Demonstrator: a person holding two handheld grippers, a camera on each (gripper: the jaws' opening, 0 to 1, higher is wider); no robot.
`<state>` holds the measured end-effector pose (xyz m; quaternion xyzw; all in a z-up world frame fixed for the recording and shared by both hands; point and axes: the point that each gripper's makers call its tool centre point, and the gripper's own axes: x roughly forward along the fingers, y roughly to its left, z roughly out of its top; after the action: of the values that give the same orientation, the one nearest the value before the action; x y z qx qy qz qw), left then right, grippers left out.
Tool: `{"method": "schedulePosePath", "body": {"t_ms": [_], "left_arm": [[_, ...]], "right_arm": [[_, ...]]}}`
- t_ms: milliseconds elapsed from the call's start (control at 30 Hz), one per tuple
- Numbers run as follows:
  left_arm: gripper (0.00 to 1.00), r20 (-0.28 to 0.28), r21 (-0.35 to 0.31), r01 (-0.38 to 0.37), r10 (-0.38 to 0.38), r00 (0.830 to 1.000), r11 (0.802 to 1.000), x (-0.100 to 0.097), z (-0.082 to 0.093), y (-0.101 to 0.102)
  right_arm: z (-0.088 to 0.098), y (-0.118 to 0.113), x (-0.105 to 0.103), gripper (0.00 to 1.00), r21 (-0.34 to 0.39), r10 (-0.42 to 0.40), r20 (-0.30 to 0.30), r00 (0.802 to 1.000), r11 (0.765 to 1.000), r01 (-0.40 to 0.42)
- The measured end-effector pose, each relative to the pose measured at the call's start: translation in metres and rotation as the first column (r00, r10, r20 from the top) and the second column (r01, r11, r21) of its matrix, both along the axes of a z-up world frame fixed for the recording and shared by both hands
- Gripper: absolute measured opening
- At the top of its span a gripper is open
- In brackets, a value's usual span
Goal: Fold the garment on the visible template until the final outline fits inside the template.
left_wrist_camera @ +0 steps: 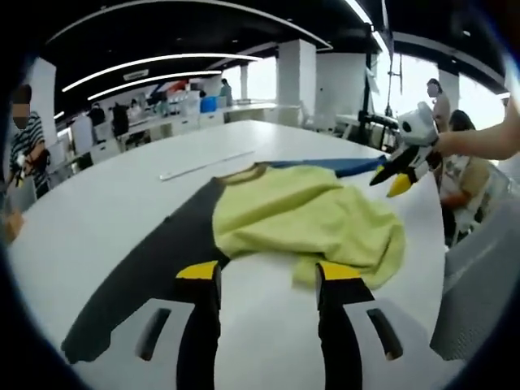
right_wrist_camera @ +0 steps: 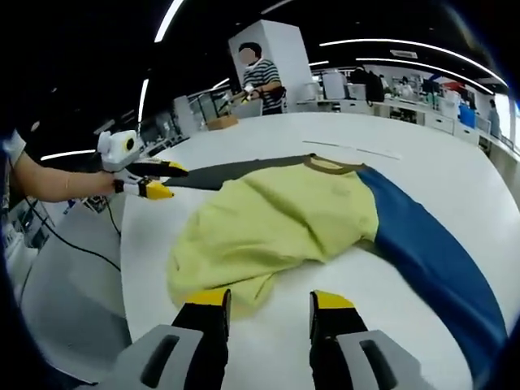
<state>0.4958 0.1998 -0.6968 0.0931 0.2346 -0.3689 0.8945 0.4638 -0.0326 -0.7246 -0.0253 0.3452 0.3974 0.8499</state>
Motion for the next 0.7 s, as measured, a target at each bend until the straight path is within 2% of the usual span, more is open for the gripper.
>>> {"method": "schedulePosePath", "body": {"t_ms": [133, 333, 467, 700], "left_arm": [[0.34, -0.024, 0.007, 0.024, -0.024, 0.999, 1.000, 0.001, -0.009, -0.011], [0.31, -0.073, 0.019, 0.071, -0.069, 0.995, 0.997, -0.003, -0.026, -0.026], [0.30, -0.110, 0.003, 0.072, -0.071, 0.991, 0.997, -0.004, -0.036, -0.031], [0.21, -0.168, 0.030, 0.105, -0.099, 0.981, 0.994, -0.010, -0.049, -0.037]], "right_arm": [[-0.004, 0.007, 0.000, 0.33, 0.016, 0.009, -0.018, 1.000, 1.000, -0.008], [-0.013, 0.014, -0.001, 0.30, 0.028, 0.015, -0.047, 0.999, 1.000, -0.014], [-0.016, 0.019, -0.001, 0.27, 0.051, 0.010, -0.065, 0.998, 0.999, -0.007], [-0.021, 0.025, -0.005, 0.21, 0.069, 0.010, -0.099, 0.995, 0.998, -0.003]]}}
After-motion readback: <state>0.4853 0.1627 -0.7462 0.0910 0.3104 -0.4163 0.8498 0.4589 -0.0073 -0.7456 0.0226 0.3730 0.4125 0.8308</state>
